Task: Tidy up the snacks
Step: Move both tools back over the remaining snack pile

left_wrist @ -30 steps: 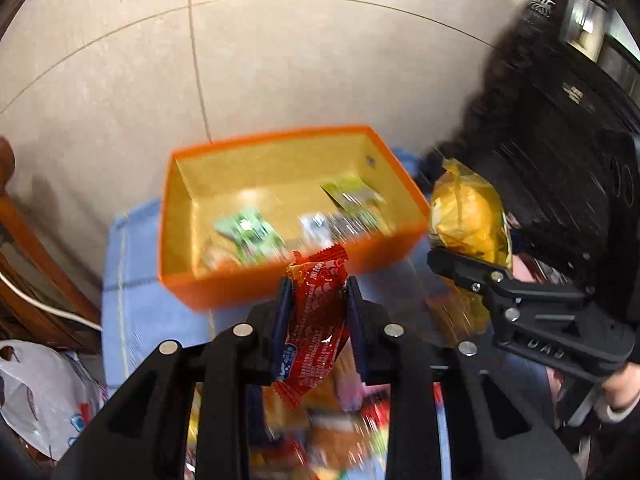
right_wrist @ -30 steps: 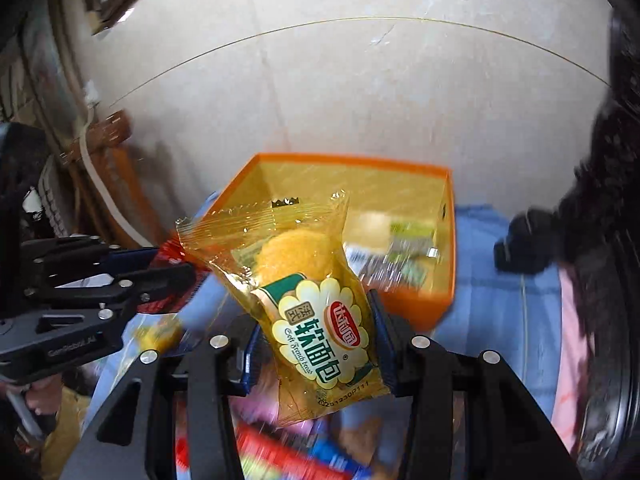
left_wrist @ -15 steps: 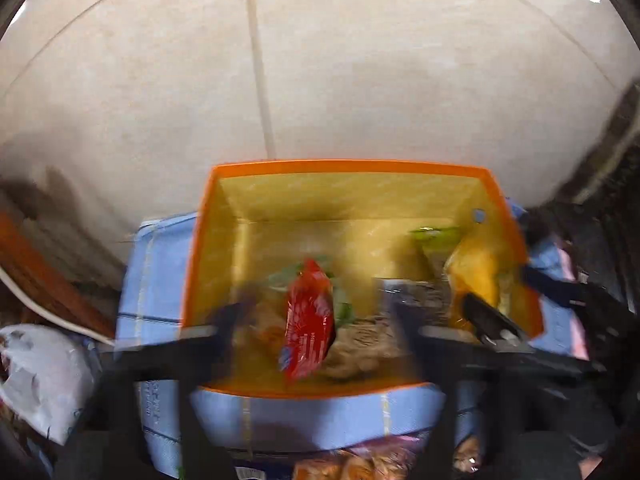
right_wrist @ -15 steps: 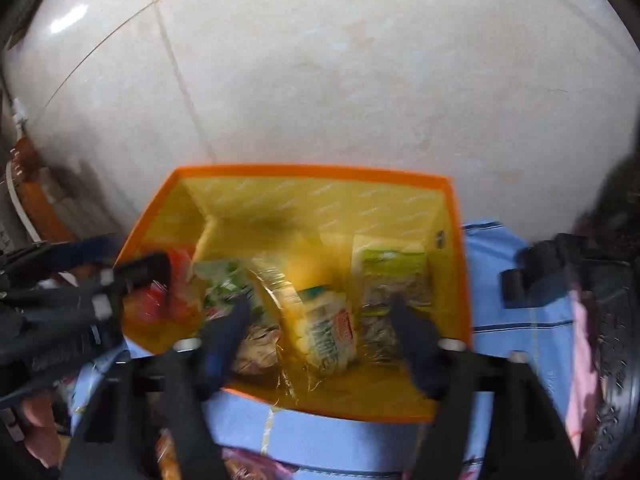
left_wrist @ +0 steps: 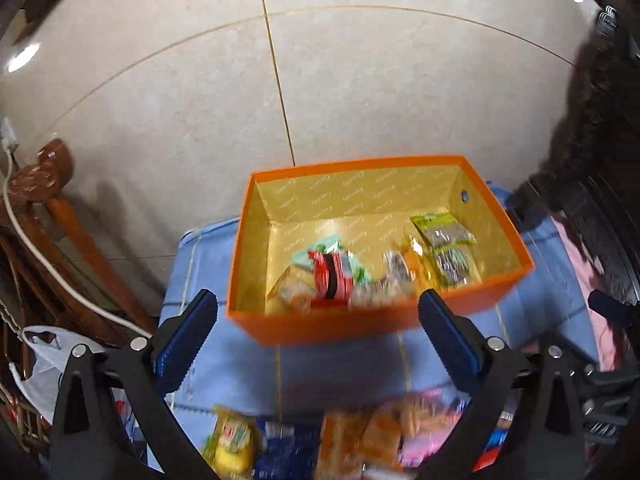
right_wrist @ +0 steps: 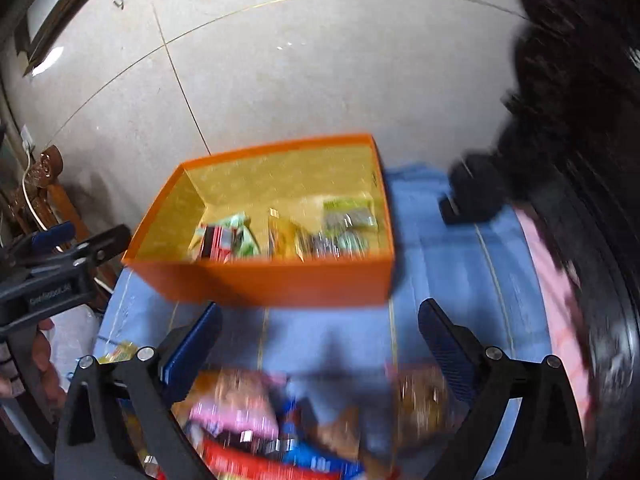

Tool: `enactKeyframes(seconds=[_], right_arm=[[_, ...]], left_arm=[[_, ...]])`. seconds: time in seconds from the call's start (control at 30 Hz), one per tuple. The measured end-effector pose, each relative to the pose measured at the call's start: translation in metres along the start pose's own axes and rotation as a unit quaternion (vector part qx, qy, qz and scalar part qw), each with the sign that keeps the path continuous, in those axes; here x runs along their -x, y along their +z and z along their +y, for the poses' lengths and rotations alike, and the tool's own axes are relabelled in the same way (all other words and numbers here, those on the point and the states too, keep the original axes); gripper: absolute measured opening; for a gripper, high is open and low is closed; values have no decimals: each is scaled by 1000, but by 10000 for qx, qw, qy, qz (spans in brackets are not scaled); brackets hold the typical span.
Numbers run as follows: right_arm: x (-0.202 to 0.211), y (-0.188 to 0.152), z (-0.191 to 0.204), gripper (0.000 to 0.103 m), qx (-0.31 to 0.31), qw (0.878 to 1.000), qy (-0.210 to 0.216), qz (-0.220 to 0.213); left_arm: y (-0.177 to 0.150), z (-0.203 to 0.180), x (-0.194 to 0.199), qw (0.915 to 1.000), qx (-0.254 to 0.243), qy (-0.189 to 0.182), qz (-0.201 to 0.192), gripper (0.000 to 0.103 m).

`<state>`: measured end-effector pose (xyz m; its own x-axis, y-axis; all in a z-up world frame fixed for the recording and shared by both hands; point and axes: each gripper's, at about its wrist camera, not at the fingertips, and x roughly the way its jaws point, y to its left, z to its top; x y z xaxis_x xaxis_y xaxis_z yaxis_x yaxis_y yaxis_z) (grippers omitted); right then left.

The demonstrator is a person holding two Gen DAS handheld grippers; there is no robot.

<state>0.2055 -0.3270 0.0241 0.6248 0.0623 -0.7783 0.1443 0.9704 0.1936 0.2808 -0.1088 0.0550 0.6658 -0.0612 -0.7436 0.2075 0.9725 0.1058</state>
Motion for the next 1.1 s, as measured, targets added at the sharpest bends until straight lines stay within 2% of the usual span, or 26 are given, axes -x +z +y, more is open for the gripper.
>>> enactKeyframes(seconds=[0.1,0.17,0.23,0.37,0.47,0.57,0.63,0.73,0.9,1.1], right_arm=[[20,-35,-8,99,-212,9997,31,135],[29,-58,-11,99,-253,9994,-17,230],[36,-80,-14,99,-236,9991,-39,361],[44,-128,-21,99,-282,9970,-58,719],[46,-156,-26,99,-414,9946,31,955],[47,-175,-25,99,-416,9933,-33,1077],[46,-184,-22,99,-399,9922,-19,1178],[45,-191,-16,99,-380,9916,23,1239],[46,-197,-9,99,-315,9912,73,1280],[44,-203,-8,99,-349,9890,76,1436]], left_arm=[[-32,0,21,9999,-153,7,48,99],[-61,7,31,9992,-234,-125,306,99],[-84,18,36,9987,-223,-102,458,99],[-147,65,42,9950,204,-114,971,99],[-193,95,44,9905,432,68,1304,99],[-225,117,41,9846,647,186,1612,99],[-238,127,41,9816,798,320,1704,99],[-250,140,38,9759,1096,324,1857,99],[-254,140,37,9770,803,251,1961,99],[-252,123,26,9765,794,-42,2004,99]])
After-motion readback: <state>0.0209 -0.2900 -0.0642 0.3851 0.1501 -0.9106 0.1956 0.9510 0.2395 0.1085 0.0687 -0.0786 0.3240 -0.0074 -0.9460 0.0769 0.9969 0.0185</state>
